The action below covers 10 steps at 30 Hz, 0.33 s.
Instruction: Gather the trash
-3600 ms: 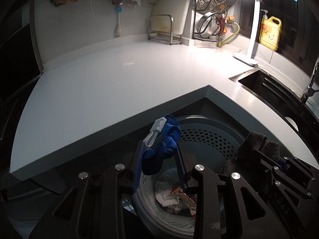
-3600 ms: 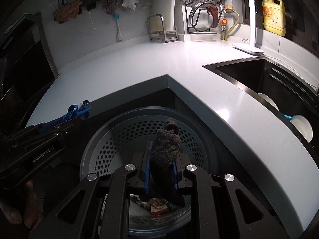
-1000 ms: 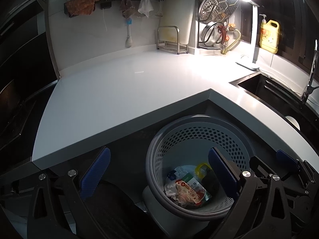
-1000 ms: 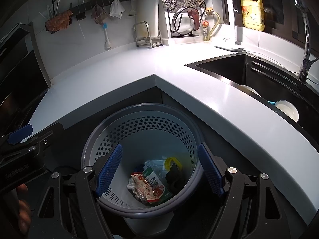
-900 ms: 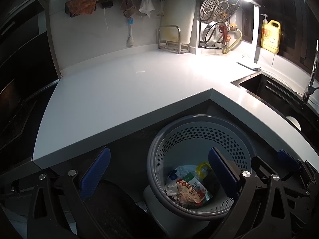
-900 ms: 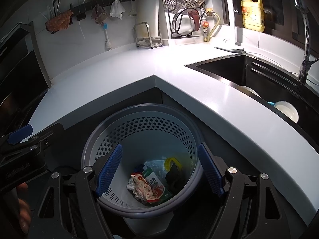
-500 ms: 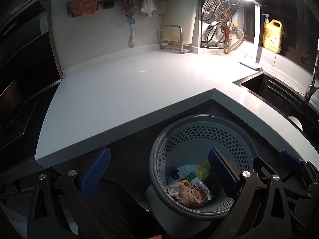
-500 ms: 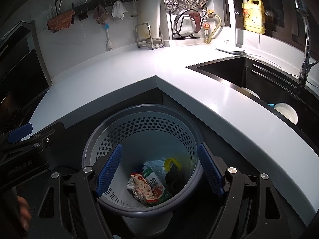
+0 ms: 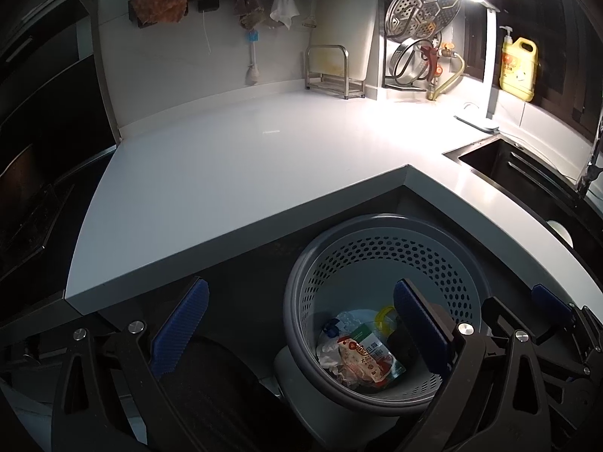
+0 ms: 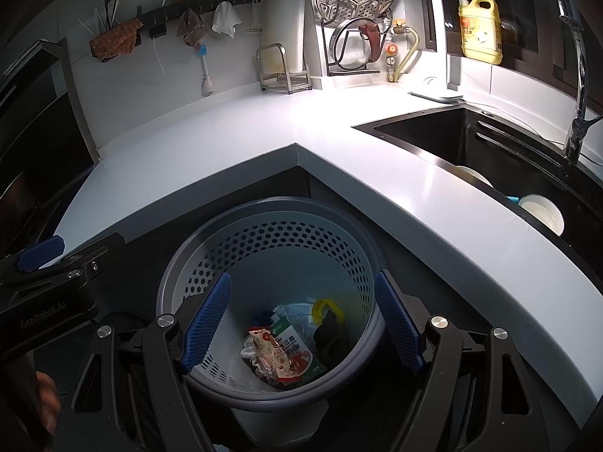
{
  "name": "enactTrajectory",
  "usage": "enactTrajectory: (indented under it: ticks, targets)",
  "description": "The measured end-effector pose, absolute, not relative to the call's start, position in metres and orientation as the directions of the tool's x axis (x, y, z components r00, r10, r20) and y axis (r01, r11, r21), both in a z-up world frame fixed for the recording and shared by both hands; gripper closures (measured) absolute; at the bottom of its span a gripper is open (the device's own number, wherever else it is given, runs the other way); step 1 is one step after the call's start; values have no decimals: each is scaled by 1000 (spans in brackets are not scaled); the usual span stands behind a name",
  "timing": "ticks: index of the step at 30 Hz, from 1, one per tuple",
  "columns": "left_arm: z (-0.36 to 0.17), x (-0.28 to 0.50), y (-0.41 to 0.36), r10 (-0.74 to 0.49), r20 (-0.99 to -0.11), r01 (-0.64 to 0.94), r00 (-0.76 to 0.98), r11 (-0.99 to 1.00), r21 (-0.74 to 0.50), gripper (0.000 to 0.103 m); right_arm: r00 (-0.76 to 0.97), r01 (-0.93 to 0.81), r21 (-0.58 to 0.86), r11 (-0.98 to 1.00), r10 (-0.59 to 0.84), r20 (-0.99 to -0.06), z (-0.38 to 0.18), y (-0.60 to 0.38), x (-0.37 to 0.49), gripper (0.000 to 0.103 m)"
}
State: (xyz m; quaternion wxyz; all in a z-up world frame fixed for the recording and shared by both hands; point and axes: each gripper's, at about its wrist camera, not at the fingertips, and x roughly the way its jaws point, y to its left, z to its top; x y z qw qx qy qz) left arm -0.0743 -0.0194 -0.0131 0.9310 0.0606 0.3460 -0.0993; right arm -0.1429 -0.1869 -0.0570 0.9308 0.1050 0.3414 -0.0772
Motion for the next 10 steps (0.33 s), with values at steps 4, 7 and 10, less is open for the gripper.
enactTrajectory:
  ticks: [4,7,10]
  targets:
    - [-14,-74,-19,-145,-662,229,736,972,42,6,755,215,144,966,-71,-652,-57,-187,-143,28]
    - [-15,-75,-20,-140,-662,227,737,973,47,6,755,215,144,966,-71,-652,-57,-186,-143,28]
    - [-15,-75,-20,-139,-661,227,737,973,48,6,755,215,144,966,-71,-651,-57,-186,-143,28]
